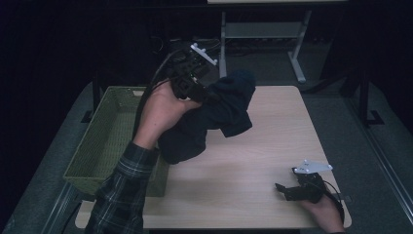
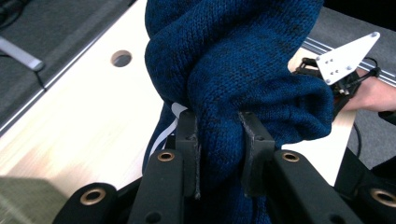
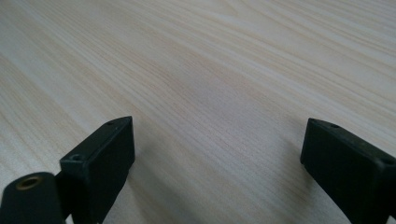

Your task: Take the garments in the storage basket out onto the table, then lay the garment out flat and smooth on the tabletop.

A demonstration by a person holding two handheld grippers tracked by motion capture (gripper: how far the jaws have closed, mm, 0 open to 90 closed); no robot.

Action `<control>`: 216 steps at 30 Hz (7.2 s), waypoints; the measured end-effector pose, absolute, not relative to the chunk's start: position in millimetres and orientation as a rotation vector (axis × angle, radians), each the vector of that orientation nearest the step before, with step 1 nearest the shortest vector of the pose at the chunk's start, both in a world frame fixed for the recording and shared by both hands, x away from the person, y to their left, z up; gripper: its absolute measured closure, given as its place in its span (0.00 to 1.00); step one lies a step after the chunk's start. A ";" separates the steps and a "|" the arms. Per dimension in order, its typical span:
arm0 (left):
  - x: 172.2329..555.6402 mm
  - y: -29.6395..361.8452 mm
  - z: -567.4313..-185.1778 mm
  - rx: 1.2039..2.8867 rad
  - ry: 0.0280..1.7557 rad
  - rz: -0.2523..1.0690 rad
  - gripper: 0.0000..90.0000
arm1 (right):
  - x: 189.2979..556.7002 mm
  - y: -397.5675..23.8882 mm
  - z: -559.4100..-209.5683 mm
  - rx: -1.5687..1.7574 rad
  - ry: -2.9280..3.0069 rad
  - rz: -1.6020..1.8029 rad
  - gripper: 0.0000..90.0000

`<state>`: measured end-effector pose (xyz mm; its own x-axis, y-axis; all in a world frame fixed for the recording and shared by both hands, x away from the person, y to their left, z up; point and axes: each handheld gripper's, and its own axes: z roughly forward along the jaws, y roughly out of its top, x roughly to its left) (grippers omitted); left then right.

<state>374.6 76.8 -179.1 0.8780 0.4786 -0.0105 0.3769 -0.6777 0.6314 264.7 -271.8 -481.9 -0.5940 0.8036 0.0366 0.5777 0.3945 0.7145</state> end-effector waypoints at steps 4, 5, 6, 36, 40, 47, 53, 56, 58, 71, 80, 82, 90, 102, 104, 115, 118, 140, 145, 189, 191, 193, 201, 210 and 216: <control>374.4 59.1 -189.1 2.413 0.587 0.184 0.81 | 264.7 -272.0 -481.9 1.199 2.344 1.012 0.11; 374.2 54.9 -192.2 2.407 0.589 0.174 0.81 | 264.7 -272.0 -481.8 1.201 2.345 1.012 0.11; 374.1 51.8 -194.5 2.407 0.592 0.167 0.81 | 264.6 -272.0 -481.7 1.201 2.345 1.011 0.11; 395.1 -10.7 -337.2 2.395 0.659 -0.135 0.81 | 265.0 -272.1 -482.0 1.191 2.345 1.015 0.11; 402.1 -13.4 -353.9 2.393 0.678 -0.159 0.80 | 265.1 -272.2 -482.2 1.190 2.345 1.015 0.11; 415.5 -13.9 -376.6 2.361 0.716 -0.194 0.80 | 264.9 -272.0 -482.1 1.197 2.345 1.014 0.11; 425.7 -10.3 -396.4 2.385 0.723 -0.185 0.78 | 265.2 -272.0 -482.3 1.191 2.344 1.019 0.11; 427.9 -9.0 -404.1 2.394 0.735 -0.187 0.77 | 265.0 -272.0 -482.2 1.195 2.345 1.015 0.11; 428.5 -8.3 -406.1 2.399 0.739 -0.176 0.73 | 265.0 -272.0 -482.2 1.195 2.345 1.015 0.11; 407.1 13.2 -360.3 2.373 0.712 0.076 0.24 | 265.0 -272.0 -482.1 1.195 2.345 1.013 0.11; 372.0 50.6 -343.9 2.340 0.699 0.142 0.49 | 265.0 -272.0 -482.1 1.195 2.344 1.012 0.11; 364.7 60.7 -344.4 2.348 0.712 0.171 0.56 | 265.0 -272.0 -482.1 1.194 2.346 1.013 0.11; 359.4 86.2 -356.5 2.360 0.780 0.175 0.56 | 265.0 -272.1 -482.1 1.193 2.345 1.010 0.11; 362.4 76.4 -374.6 2.403 0.701 0.082 0.45 | 265.0 -272.1 -482.1 1.194 2.345 1.011 0.11; 363.4 72.1 -376.5 2.404 0.684 0.075 0.44 | 265.1 -272.1 -482.1 1.194 2.345 1.011 0.11; 364.7 64.8 -382.8 2.433 0.629 -0.086 1.00 | 265.1 -272.1 -482.2 1.194 2.344 1.013 0.11; 360.4 61.1 -380.1 2.419 0.606 -0.107 1.00 | 265.1 -272.1 -482.1 1.194 2.345 1.011 0.11; 331.3 72.4 -398.0 2.445 0.671 -0.012 1.00 | 265.2 -272.1 -482.2 1.190 2.344 1.011 0.11; 333.6 56.3 -413.4 2.449 0.648 -0.057 1.00 | 265.1 -272.1 -482.1 1.193 2.345 1.011 0.11; 312.3 57.8 -409.4 2.430 0.607 0.004 0.84 | 264.8 -272.0 -482.0 1.196 2.346 1.011 0.11; 310.6 61.2 -418.0 2.448 0.614 0.003 0.84 | 264.9 -272.1 -482.0 1.194 2.346 1.011 0.11; 308.7 63.6 -425.0 2.456 0.623 0.009 0.84 | 265.0 -272.1 -482.1 1.194 2.346 1.010 0.11; 303.5 66.3 -441.4 2.465 0.621 0.018 0.84 | 264.0 -275.3 -477.2 1.216 2.351 1.001 0.17; 299.5 66.5 -448.6 2.481 0.627 0.064 0.91 | 281.6 -281.9 -427.9 1.279 2.232 1.119 0.31; 296.9 65.6 -449.7 2.459 0.650 0.093 0.92 | 309.7 -280.3 -393.8 1.255 2.207 1.159 0.38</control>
